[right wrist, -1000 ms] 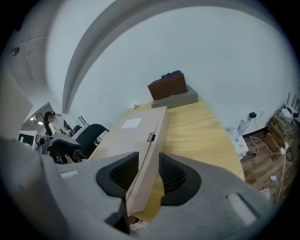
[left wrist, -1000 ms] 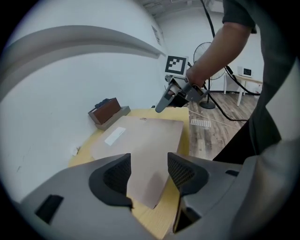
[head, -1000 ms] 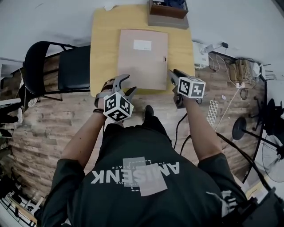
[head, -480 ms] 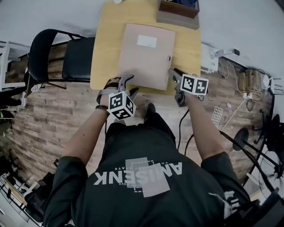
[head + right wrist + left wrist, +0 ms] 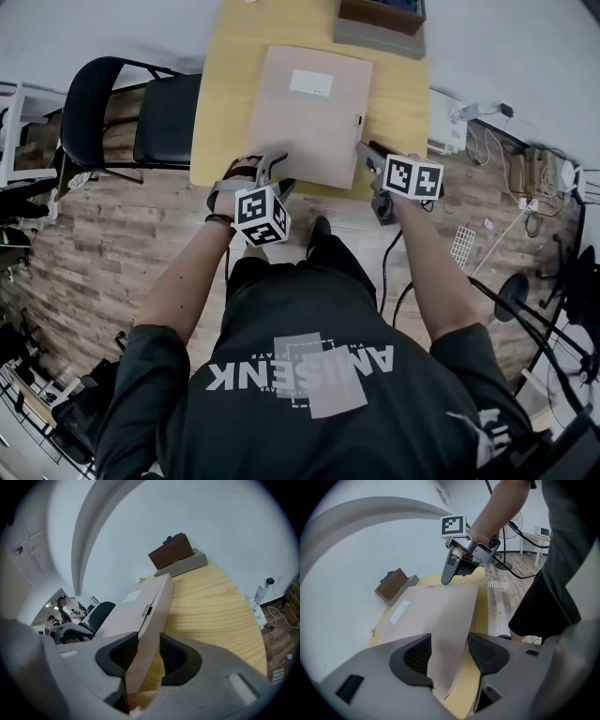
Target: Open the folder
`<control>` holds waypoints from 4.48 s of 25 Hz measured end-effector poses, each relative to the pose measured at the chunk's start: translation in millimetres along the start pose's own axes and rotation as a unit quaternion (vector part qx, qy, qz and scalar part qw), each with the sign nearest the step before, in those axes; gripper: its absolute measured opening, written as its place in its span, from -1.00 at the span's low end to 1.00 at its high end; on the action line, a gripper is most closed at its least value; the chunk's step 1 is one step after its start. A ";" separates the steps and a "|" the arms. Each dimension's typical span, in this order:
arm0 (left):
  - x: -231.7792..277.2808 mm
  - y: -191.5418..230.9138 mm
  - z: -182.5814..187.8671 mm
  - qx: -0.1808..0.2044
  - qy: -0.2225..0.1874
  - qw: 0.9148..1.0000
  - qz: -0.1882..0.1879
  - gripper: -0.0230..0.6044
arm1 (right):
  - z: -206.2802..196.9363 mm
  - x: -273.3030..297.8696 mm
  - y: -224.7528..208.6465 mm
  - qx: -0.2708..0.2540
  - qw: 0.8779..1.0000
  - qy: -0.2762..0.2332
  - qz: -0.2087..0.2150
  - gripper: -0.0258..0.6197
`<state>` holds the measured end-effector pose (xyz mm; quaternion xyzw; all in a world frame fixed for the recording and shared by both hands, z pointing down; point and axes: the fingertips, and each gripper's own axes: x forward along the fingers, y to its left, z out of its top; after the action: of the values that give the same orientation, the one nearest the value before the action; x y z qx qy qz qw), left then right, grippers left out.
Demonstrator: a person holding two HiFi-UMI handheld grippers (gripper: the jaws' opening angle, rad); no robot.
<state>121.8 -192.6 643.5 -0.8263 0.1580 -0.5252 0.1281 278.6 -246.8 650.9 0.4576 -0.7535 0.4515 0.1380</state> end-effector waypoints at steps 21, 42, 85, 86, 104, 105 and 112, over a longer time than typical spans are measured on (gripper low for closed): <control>-41.2 41.8 -15.2 -0.185 -0.099 0.974 0.079 -0.17 | 1.4 8.9 -0.5 -0.009 1.000 0.017 0.014 -0.38; -90.6 100.1 -71.9 -0.429 -0.187 0.870 0.153 -0.17 | 1.4 21.1 5.8 -0.038 0.998 0.048 -0.013 -0.30; -78.5 229.1 -124.6 -0.455 -0.273 0.841 0.108 -0.91 | -6.4 33.5 33.5 -0.031 0.992 0.057 -0.109 -0.29; -80.4 228.2 -128.2 -0.473 -0.280 0.829 0.099 -0.91 | -6.6 33.4 33.7 -0.029 0.992 0.057 -0.108 -0.29; -117.7 121.0 -222.2 -0.664 -0.254 0.691 0.130 -0.92 | -10.6 18.3 18.1 -0.043 0.992 0.077 -0.096 -0.29; -119.1 115.4 -223.1 -0.670 -0.252 0.686 0.132 -0.92 | -9.7 17.3 17.2 -0.047 0.991 0.079 -0.096 -0.29; -123.9 81.7 -231.8 -0.703 -0.236 0.651 0.162 -0.92 | -6.8 18.3 14.1 -0.075 0.989 0.096 -0.087 -0.29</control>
<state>-148.4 -229.1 606.4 -0.7265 0.5756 -0.0150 -0.3752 255.8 -249.2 658.2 0.4641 -0.7258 0.4220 0.2824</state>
